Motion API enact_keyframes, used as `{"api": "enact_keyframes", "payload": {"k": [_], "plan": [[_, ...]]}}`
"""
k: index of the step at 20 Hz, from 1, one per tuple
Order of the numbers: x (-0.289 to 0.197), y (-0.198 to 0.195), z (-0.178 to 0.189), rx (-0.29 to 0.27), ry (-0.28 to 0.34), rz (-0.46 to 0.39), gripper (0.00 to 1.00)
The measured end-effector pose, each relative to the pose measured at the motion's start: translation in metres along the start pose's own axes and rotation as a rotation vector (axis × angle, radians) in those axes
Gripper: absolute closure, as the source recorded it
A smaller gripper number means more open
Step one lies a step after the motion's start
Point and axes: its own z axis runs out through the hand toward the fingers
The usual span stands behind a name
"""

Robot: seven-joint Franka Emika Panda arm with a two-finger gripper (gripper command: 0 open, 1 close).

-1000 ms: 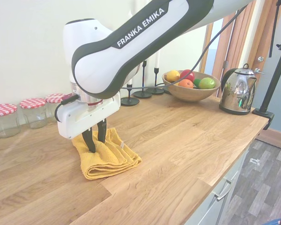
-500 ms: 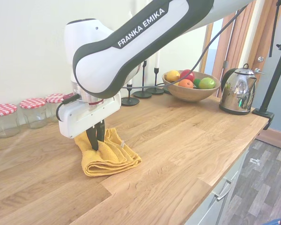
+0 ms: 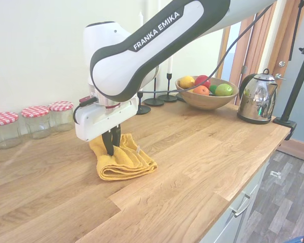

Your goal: Wipe the counter

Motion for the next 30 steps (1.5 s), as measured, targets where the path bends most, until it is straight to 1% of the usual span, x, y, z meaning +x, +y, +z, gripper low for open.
{"api": "enact_keyframes", "payload": {"k": [6,12,15,25,30], "plan": [[0.046,0.058,0.007,0.019,0.0,0.044,1.0],[0.098,0.139,0.015,0.037,-0.015,0.096,1.0],[0.117,0.172,0.018,0.042,-0.019,0.115,1.0],[0.162,0.264,0.027,0.077,-0.034,0.184,1.0],[0.164,0.282,0.028,0.09,-0.025,0.203,1.0]]}}
